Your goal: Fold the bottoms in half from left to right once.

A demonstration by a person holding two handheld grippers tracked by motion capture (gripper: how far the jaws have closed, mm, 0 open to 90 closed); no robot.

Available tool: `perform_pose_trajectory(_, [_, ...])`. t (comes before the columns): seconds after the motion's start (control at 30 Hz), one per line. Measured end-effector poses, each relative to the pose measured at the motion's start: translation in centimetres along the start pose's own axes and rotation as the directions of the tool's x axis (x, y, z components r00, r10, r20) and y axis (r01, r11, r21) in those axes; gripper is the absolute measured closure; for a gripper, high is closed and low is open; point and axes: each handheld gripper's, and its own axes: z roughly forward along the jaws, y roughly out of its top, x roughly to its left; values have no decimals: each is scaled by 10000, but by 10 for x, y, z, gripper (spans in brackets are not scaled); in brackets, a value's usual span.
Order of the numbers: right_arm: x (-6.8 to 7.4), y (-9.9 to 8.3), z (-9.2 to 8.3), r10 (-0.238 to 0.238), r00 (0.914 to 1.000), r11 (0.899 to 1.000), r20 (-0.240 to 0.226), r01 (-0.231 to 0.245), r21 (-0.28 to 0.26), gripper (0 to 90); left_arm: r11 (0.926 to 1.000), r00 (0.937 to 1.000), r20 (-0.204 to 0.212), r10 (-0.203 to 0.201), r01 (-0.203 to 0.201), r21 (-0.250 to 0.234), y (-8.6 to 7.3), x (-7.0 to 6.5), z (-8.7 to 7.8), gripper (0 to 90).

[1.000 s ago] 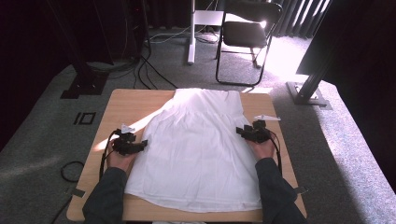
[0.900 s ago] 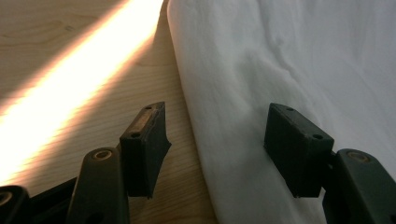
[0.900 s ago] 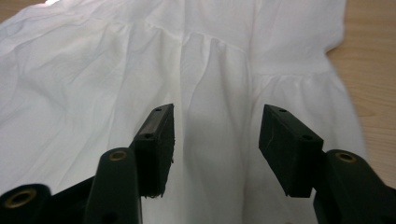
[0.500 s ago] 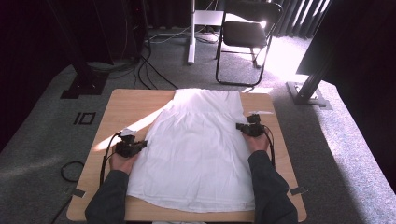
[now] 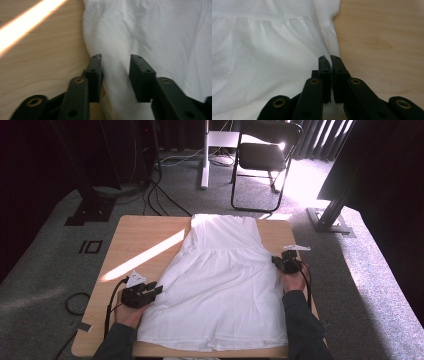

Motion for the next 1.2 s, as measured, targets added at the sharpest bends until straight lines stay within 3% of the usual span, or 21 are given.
perform_pose_trajectory(0.1, [-3,-6,11,174,9996,9993,215,-181,330,838,10000,9989,-471,14,-17,-62,17,8,5,513])
perform_pose_trajectory(0.17, [-4,-8,15,234,9991,9984,340,-251,510,823,10000,9985,-540,-20,19,-14,31,13,15,475])
perform_pose_trajectory(0.23, [-5,-10,18,293,9990,9977,350,-314,605,810,9999,9984,-556,62,-57,86,45,15,30,458])
perform_pose_trajectory(0.37, [-6,-11,21,473,9984,9970,311,-491,592,806,9971,9988,-419,271,-240,723,66,13,69,437])
perform_pose_trajectory(0.5, [-7,-12,21,588,9981,9964,204,-599,597,799,9916,9974,-577,424,-350,1246,70,9,106,442])
perform_pose_trajectory(0.63, [-8,-12,21,710,9974,9957,128,-717,588,802,9823,9954,-802,523,-368,1839,63,9,125,441])
perform_pose_trajectory(0.67, [-8,-12,21,657,9977,9959,136,-664,606,811,9782,9966,-703,425,-272,2058,61,10,128,482])
perform_pose_trajectory(0.7, [-8,-12,21,638,9979,9961,124,-645,610,823,9782,9966,-703,425,-272,2058,61,10,128,586])
perform_pose_trajectory(0.73, [-8,-12,21,638,9979,9961,124,-645,610,823,9765,9975,-547,439,-313,2134,58,9,130,586])
perform_pose_trajectory(0.77, [-7,-13,20,756,9971,9950,62,-759,642,837,9768,9973,-481,562,-449,2092,57,8,129,700])
perform_pose_trajectory(0.8, [-5,-15,19,887,9960,9943,-87,-880,606,855,9769,9976,-421,548,-449,2089,55,8,127,872])
perform_pose_trajectory(1.0, [5,-21,13,795,9963,9938,-335,-766,800,869,9763,9967,-488,650,-534,2098,46,9,114,885])
perform_pose_trajectory(1.1, [17,-35,-1,525,9970,9950,-573,-473,877,871,9783,9969,-504,601,-488,2016,31,7,96,886])
perform_pose_trajectory(1.2, [27,-51,-16,345,9968,9960,-721,-283,847,872,9767,9951,-507,855,-736,2015,18,-1,80,886])
